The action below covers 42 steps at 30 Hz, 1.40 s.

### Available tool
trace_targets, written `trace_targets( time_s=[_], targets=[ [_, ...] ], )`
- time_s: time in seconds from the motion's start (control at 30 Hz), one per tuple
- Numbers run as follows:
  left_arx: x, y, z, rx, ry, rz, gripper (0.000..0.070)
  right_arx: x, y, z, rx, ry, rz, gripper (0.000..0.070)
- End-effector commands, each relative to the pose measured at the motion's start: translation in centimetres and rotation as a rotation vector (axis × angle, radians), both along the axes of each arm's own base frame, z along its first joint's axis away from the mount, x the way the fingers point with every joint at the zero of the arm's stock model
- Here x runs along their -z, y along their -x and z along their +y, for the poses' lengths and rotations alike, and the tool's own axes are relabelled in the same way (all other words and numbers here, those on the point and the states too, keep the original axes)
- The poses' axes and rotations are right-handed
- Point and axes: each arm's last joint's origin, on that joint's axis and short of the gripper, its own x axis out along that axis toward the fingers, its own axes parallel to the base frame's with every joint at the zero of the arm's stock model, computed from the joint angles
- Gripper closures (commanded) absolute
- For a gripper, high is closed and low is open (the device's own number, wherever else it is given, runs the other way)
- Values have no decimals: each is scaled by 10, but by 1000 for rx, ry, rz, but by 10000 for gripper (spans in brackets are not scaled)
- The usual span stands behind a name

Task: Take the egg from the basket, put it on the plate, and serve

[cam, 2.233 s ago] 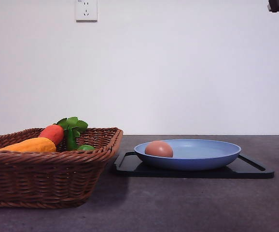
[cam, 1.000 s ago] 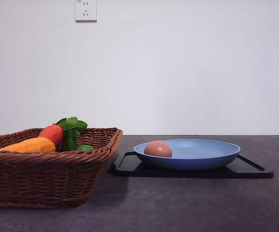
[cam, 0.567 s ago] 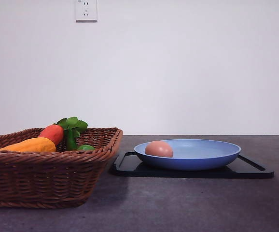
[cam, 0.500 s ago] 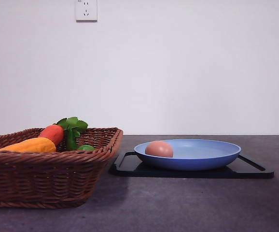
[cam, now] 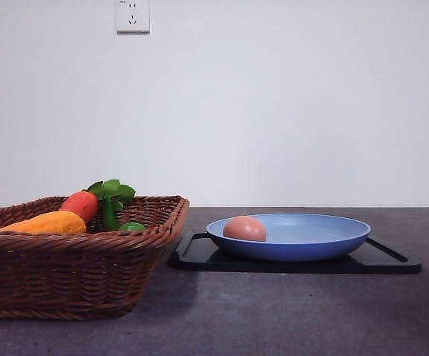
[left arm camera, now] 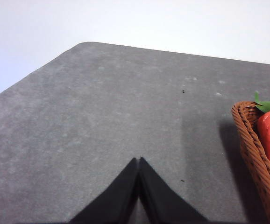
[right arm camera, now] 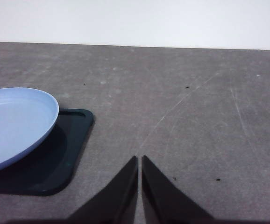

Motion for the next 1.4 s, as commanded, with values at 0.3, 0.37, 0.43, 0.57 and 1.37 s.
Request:
trace_targets(
  time_s=[0.3, 0.37, 0.43, 0.57, 1.37],
  targets=[
    [9, -1, 0, -8, 6, 33, 700, 2, 0, 0, 1, 4, 3, 700],
    [9, -1, 0, -8, 6, 33, 700, 2, 0, 0, 1, 4, 3, 700],
    [9, -1, 0, -8, 6, 33, 700, 2, 0, 0, 1, 4, 3, 700],
    [9, -1, 0, -8, 6, 33, 700, 2, 0, 0, 1, 4, 3, 700],
    [9, -1, 0, -8, 6, 33, 700, 2, 0, 0, 1, 4, 3, 700]
  ],
)
